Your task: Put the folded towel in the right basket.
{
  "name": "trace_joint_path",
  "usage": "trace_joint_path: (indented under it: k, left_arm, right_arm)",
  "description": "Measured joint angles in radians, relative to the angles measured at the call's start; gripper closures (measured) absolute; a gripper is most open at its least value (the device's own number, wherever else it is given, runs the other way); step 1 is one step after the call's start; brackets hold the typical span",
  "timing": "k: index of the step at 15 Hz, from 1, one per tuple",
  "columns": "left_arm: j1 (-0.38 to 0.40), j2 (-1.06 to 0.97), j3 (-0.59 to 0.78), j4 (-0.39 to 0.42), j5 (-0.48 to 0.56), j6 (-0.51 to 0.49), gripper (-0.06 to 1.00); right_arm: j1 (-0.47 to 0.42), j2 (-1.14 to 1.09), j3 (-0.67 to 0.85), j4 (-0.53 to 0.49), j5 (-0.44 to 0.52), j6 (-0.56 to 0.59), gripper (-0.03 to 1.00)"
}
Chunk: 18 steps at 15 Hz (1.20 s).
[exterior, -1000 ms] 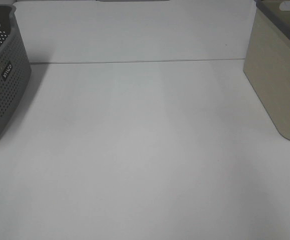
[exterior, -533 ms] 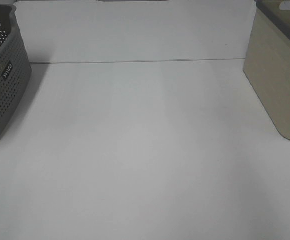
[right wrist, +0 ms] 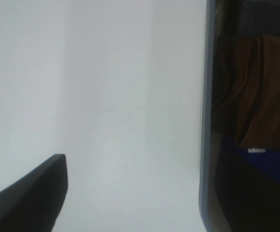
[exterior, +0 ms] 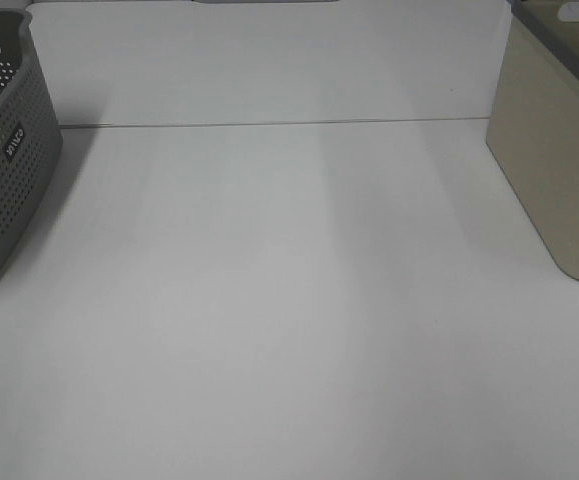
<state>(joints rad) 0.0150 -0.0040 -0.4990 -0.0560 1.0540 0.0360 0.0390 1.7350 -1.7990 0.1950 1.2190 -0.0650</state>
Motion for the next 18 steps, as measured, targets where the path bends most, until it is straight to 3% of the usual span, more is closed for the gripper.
trace_joint_path:
  k: [11, 15, 18]
  left_arm:
    - [0.0, 0.0, 0.0, 0.0, 0.0, 0.0, -0.02]
    - [0.0, 0.0, 0.0, 0.0, 0.0, 0.0, -0.02]
    - [0.0, 0.0, 0.0, 0.0, 0.0, 0.0, -0.02]
  right_arm:
    - [0.011, -0.847, 1.004, -0.075, -0.001, 0.025, 0.18]
    - [0.011, -1.186, 1.22, -0.085, -0.027, 0.023, 0.18]
    - [0.011, -1.516, 1.253, -0.106, -0.08, -0.005, 0.18]
